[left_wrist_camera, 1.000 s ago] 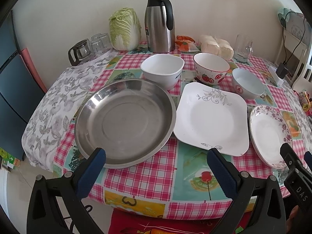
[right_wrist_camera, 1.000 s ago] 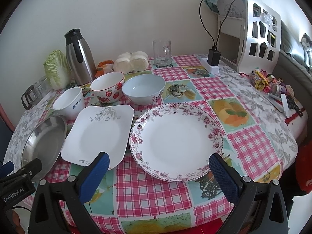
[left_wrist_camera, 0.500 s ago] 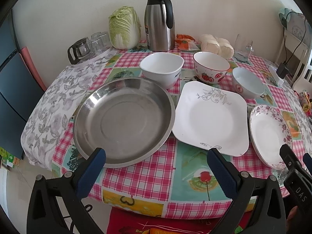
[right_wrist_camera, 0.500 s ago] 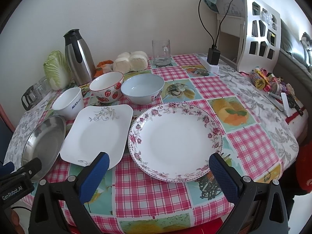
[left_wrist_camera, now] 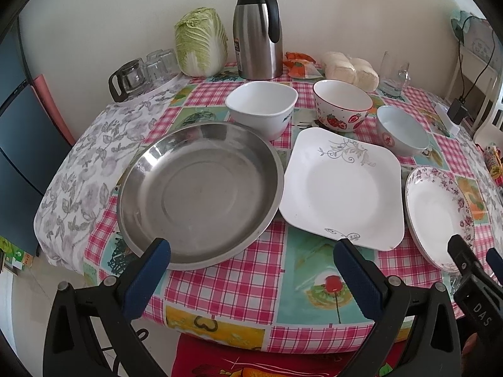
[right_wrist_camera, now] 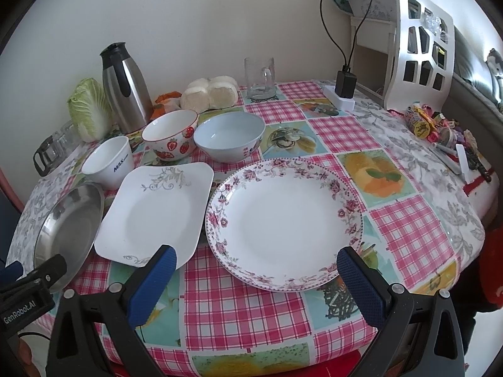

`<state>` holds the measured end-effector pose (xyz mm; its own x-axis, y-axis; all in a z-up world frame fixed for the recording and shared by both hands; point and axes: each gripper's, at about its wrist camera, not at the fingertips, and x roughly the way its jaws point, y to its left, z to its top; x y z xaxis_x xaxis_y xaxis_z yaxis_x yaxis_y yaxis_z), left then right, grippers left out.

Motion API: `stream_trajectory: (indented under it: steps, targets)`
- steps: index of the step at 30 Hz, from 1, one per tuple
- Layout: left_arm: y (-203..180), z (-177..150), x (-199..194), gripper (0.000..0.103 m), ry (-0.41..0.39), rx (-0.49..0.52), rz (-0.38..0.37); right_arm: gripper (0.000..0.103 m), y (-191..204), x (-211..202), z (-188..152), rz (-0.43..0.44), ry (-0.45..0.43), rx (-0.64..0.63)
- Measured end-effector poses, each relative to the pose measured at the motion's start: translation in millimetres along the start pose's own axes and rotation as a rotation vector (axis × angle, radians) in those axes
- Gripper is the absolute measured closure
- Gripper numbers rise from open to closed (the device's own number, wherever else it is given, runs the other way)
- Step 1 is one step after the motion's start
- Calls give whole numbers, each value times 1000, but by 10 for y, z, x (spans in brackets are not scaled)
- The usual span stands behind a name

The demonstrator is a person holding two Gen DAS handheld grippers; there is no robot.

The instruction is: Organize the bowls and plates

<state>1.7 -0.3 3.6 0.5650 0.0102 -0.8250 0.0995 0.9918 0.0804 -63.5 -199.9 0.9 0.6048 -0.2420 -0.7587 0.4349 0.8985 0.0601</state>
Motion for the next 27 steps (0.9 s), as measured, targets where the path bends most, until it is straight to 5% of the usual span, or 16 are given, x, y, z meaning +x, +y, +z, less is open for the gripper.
stream_trajectory:
  steps: [22,27]
  targets:
    - [14,-23,37,0,23,-8,1,0,1,4,-6,-8,55,11]
    - [269,15,-1,0,-5,-127,8,0,27,-12,16,8,42,5]
